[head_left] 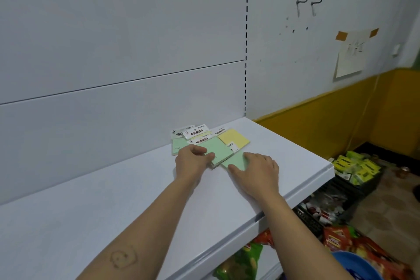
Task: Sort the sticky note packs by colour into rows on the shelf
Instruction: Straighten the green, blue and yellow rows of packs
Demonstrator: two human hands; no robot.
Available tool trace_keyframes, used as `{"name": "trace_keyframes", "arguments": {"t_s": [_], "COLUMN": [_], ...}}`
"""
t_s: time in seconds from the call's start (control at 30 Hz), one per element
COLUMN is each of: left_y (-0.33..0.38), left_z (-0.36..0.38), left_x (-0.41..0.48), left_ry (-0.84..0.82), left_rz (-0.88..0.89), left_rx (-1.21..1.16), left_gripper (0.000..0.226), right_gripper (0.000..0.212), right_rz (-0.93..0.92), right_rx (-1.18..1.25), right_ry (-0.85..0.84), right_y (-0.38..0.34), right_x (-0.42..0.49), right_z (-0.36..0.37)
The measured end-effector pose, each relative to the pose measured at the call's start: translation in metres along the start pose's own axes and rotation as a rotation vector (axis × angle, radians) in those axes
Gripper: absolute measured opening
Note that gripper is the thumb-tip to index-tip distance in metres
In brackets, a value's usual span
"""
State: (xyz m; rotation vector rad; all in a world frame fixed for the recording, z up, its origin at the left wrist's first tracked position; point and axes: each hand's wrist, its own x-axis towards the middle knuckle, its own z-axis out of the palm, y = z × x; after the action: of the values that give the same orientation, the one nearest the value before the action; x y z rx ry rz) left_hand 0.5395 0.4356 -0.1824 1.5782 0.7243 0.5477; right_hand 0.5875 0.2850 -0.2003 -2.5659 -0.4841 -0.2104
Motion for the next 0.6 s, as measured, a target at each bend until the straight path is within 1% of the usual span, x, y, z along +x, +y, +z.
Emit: {"name": "trace_keyframes", "arguments": {"t_s": [0.1, 0.2, 0.3, 0.4, 0.43, 0.53, 0.6], "left_y": [-0.004, -0.003, -0.004, -0.009, -0.007, -0.003, 0.000], "left_z": [-0.011, -0.024, -0.037, -0.045, -0.047, -0.057, -0.068], "left_x": [-0.001, -0.004, -0.006, -0.006, -0.011, -0.016, -0.016], "left_ry": [0.038, 0.050, 0.044, -0.017, -0.027, 0.018, 0.041], "left_rz": [0.035, 0.054, 0.054, 0.056, 0.073, 0.190, 0.263], "left_rx": [0.016, 0.054, 0.076, 0.054, 0.050, 0.118, 0.187], "left_gripper": [0.024, 0.027, 0.041, 0.053, 0.050, 0.023, 0.017], "right_gripper": [0.062, 0.062, 0.066, 0.072, 0.074, 0.084, 0.094], "right_rz": [0.001, 0.007, 0.011, 0.061, 0.083, 0.139, 0.154], "right_rx": [0.003, -0.008, -0.076, -0.181, -0.209, -0.251, -0.285], "right_ry": [-0.019, -0.043, -0.157, -0.264, -0.287, -0.391, -0.459], "right_y": [0.000, 0.001, -0.002, -0.010, -0.014, -0.020, -0.020], "right_x": [0.000, 0.001, 0.007, 0.013, 0.016, 0.021, 0.023], "right_z": [0.000, -0.001, -0.011, -0.023, -0.026, -0.034, -0.041]}}
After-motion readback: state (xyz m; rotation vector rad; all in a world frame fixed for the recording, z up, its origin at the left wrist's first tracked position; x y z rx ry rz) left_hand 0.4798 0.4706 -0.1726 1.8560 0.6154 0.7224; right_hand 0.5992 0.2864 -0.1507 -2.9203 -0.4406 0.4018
